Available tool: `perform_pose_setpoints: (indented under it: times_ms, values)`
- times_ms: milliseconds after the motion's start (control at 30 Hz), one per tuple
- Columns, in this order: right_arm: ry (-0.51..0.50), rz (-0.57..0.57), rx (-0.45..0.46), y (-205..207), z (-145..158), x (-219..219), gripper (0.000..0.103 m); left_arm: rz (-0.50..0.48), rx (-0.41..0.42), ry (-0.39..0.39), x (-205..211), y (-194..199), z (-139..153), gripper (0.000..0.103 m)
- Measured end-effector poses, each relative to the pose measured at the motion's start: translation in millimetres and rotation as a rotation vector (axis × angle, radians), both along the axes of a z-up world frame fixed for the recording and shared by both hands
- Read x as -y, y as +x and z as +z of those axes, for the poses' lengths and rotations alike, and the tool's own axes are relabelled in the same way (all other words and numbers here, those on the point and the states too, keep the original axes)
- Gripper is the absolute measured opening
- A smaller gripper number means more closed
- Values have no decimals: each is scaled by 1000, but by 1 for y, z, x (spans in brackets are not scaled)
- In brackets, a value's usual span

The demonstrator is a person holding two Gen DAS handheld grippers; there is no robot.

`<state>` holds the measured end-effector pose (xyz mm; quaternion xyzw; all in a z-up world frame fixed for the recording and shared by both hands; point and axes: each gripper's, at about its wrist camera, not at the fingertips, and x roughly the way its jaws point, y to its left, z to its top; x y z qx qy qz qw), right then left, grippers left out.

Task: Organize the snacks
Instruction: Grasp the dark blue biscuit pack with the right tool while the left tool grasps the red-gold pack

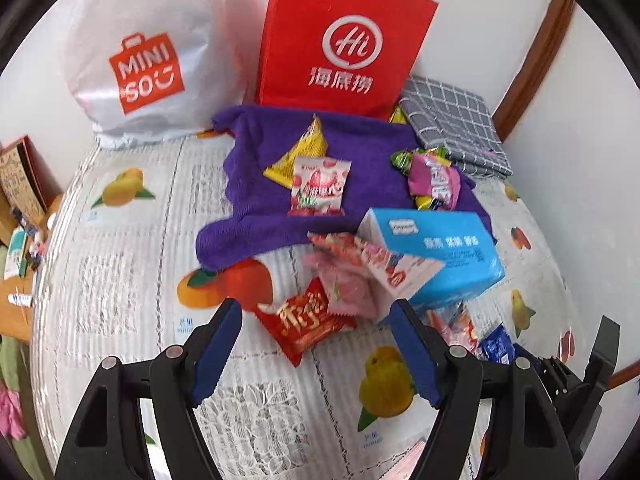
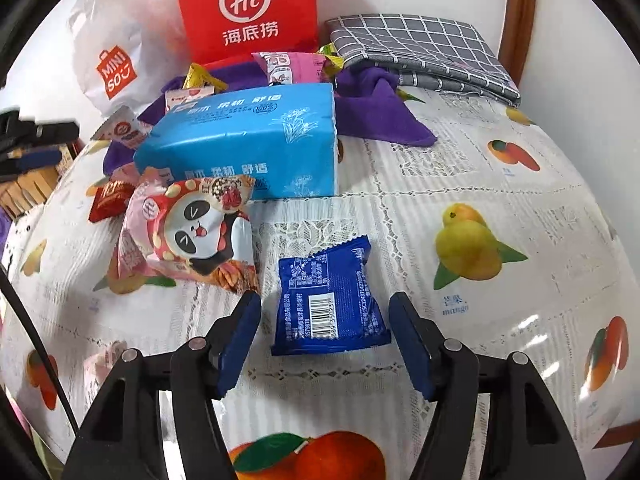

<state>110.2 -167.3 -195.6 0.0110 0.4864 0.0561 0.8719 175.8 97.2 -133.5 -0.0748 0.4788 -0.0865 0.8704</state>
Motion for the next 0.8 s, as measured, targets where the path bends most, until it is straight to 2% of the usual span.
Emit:
perform_pose_setpoints:
  times_ms: [67, 233, 400, 500, 667, 800]
  values:
    - [-30, -1, 15, 3, -2, -2, 51, 8, -17, 3, -2, 0, -6, 75]
    - [-19, -8, 48, 7, -5, 4, 51, 32, -52, 37, -8, 0, -27, 75]
    - [-17, -9, 71, 11, -7, 9, 51, 7, -66, 65, -1, 3, -48, 75]
    - [-11, -7, 73, 13, -8, 10, 52, -31, -41, 89, 8, 8, -54, 75]
    - [4, -7, 74, 13, -9, 11, 52, -89, 10, 217, 28, 18, -61, 75]
    - [2, -5, 75, 13, -10, 10, 53, -113, 19, 219, 33, 22, -64, 75]
